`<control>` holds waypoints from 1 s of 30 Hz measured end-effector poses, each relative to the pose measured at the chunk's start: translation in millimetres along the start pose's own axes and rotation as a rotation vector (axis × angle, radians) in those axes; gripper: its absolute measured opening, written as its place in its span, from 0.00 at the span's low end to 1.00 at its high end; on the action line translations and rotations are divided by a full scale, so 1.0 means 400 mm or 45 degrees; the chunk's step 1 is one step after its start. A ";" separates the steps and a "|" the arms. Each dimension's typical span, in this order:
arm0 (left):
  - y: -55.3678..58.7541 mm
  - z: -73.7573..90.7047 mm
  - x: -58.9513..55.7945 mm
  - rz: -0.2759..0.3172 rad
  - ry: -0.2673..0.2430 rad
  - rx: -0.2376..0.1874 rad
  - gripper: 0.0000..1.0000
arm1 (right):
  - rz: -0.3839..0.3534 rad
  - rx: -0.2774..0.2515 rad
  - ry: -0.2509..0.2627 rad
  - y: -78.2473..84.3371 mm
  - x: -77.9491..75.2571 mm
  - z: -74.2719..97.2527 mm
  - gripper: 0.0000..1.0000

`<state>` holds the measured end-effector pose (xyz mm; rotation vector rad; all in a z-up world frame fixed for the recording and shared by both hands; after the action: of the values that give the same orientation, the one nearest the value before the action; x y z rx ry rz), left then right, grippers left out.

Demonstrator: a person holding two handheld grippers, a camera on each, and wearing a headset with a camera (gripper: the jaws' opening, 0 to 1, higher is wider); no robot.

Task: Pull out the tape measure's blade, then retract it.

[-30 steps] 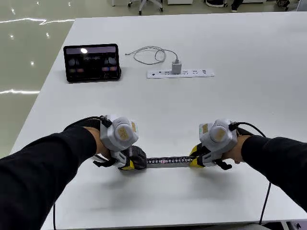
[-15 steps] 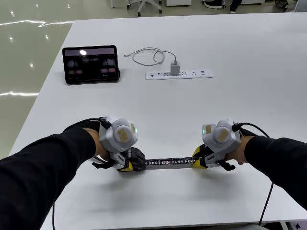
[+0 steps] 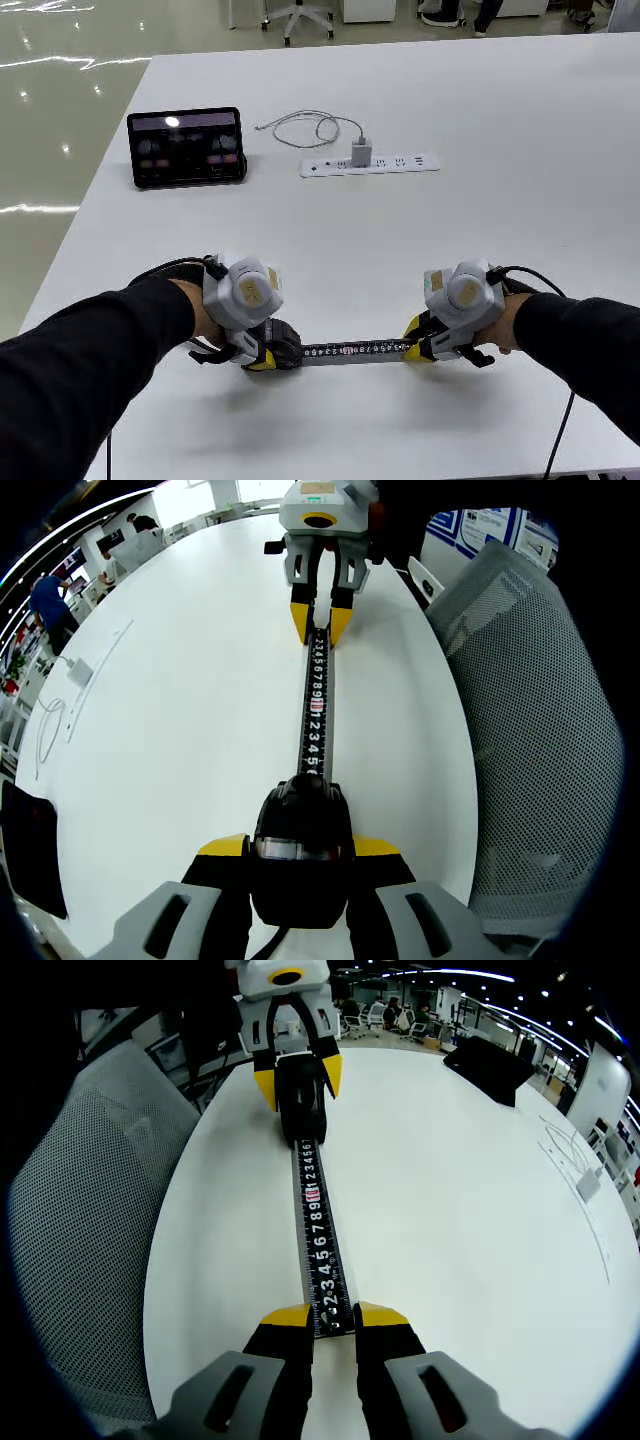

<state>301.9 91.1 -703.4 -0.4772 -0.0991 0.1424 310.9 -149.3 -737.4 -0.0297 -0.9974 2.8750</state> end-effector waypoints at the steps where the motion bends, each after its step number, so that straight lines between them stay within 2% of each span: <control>1: 0.000 0.000 -0.002 0.000 0.000 0.000 0.32 | -0.002 -0.001 0.000 0.003 0.000 0.002 0.11; 30: 0.001 0.000 -0.003 -0.007 -0.011 -0.008 0.32 | -0.038 -0.016 0.022 0.039 0.000 0.033 0.11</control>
<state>300.8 91.2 -703.4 -0.4824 -0.1094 0.1389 309.1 -169.9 -736.6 -0.0407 -1.0044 2.8366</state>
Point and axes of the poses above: the centre of the closed fingertips' face, and the gripper's own axes: z roughly backward along the fingers, x roughly to its left, y roughly out of its underside, the point moved 7 cm from there along z, roughly backward along the fingers, and after that the axes turned 4 degrees about -x, right-handed, at the moved point
